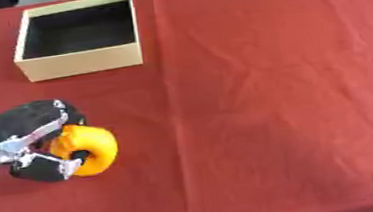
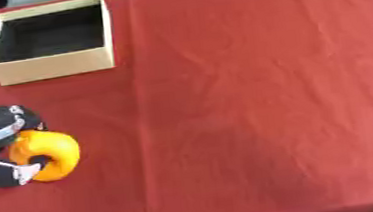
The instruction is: Pick up objects on the table and place them in the box.
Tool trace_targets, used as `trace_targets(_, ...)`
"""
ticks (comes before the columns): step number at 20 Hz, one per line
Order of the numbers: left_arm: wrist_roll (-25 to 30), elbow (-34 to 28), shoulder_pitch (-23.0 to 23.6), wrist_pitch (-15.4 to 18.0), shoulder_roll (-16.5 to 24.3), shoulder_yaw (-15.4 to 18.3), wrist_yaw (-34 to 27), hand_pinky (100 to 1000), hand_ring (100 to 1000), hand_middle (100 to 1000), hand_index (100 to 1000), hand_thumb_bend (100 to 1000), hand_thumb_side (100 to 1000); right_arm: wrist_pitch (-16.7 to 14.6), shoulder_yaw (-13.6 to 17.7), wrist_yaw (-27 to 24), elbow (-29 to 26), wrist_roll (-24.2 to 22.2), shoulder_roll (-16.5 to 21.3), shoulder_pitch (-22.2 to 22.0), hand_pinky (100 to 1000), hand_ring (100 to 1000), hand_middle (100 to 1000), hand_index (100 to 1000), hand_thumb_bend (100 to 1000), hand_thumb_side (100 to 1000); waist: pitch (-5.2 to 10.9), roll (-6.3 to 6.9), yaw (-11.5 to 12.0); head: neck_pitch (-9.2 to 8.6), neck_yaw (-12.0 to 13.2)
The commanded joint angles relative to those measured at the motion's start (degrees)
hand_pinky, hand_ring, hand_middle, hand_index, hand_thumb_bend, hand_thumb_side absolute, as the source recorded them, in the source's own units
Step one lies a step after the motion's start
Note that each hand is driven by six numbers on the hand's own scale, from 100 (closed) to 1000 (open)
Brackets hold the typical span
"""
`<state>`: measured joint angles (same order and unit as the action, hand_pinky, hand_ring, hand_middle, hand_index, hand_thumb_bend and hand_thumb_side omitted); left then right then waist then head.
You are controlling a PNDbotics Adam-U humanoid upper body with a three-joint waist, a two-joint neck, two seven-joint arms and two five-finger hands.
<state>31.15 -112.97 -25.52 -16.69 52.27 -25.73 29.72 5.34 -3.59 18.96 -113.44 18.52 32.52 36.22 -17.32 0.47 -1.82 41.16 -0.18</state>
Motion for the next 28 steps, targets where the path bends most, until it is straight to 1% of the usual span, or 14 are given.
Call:
trace_targets(1, -0.4, -1.5, -1.0, 0.0, 2.5, 2.1, -1.9, 293, 543, 508, 647, 100, 159, 0.2, 0.3, -0.3, -1.2, 0.1, 1.1, 0.4, 932, 866, 811, 917, 100, 960, 1.03, 0.13, 0.1, 0.32, -0.1)
trace_targets(4, -1.5, -1.6, -2.3, 0.1, 2.7, 3.4, -3.1, 298, 549, 521, 658, 100, 156, 0.2, 0.3, -0.2, -1.2, 0.0, 1.1, 0.4, 932, 867, 811, 917, 100, 962, 1.01, 0.17, 0.2, 0.18, -0.2)
trace_targets(7, -2.8, -1.6, -3.6, 0.2, 2.7, 4.6, -3.0, 292, 545, 522, 660, 100, 163, 0.2, 0.3, -0.3, -1.2, -0.1, 1.1, 0.5, 932, 867, 811, 917, 100, 963, 0.96, 0.17, 0.3, 0.13, -0.3)
trace_targets(10, -4.2, -1.6, -5.3, -0.9, 2.4, 6.2, -2.3, 283, 541, 531, 661, 100, 176, 0.2, 0.2, -0.2, -1.2, -0.2, 1.2, 0.6, 932, 867, 811, 916, 100, 963, 0.91, 0.14, 0.3, -0.05, -0.5)
trace_targets(13, -6.0, -1.5, -8.6, -1.3, 1.7, 7.9, -0.4, 273, 538, 544, 659, 100, 192, 0.2, 0.1, -0.2, -1.2, -0.3, 1.2, 0.8, 931, 867, 811, 916, 100, 962, 0.89, 0.06, 0.4, -0.31, -0.6)
trace_targets(15, -7.2, 0.0, -12.1, -0.5, 0.8, 8.6, 1.4, 264, 535, 540, 662, 100, 192, 0.2, 0.0, -0.2, -1.2, -0.5, 1.1, 1.0, 931, 867, 811, 915, 100, 961, 0.94, 0.01, 0.4, -0.38, -0.7)
trace_targets(18, -8.9, 5.7, -18.2, 2.8, -1.5, 8.4, 5.5, 266, 538, 538, 662, 100, 198, 0.2, -0.2, -0.2, -1.2, -0.7, 1.0, 1.3, 931, 867, 811, 915, 100, 963, 0.96, -0.09, 0.4, -0.48, -0.7)
trace_targets(19, -9.5, 8.3, -20.3, 4.4, -2.4, 8.1, 7.3, 267, 539, 539, 663, 100, 198, 0.2, -0.3, -0.2, -1.2, -0.8, 0.9, 1.4, 931, 867, 811, 915, 100, 964, 0.92, -0.13, 0.4, -0.62, -0.6)
trace_targets(20, -10.1, 11.0, -22.0, 5.9, -3.4, 7.9, 9.1, 269, 541, 541, 663, 100, 218, 0.2, -0.3, -0.3, -1.2, -0.9, 0.9, 1.5, 931, 867, 811, 915, 100, 962, 0.89, -0.17, 0.4, -0.72, -0.6)
trace_targets(21, -10.8, 14.1, -23.6, 7.3, -4.4, 7.8, 11.0, 271, 543, 541, 664, 100, 204, 0.2, -0.4, -0.3, -1.2, -1.0, 0.8, 1.6, 931, 867, 811, 915, 100, 965, 0.84, -0.21, 0.3, -0.79, -0.4)
trace_targets(24, -13.3, 23.0, -27.7, 11.1, -7.7, 8.1, 15.8, 267, 541, 538, 662, 100, 215, 0.2, -0.5, -0.4, -1.2, -1.1, 0.6, 1.8, 931, 868, 811, 915, 100, 964, 0.69, -0.39, 0.3, -1.04, -0.1)
trace_targets(28, -18.1, 33.1, -31.7, 14.7, -12.3, 9.8, 19.8, 261, 537, 537, 667, 100, 222, 0.2, -0.5, -0.5, -1.2, -1.2, 0.4, 2.1, 931, 868, 811, 915, 100, 966, 0.4, -0.81, 0.1, -1.54, 1.1)
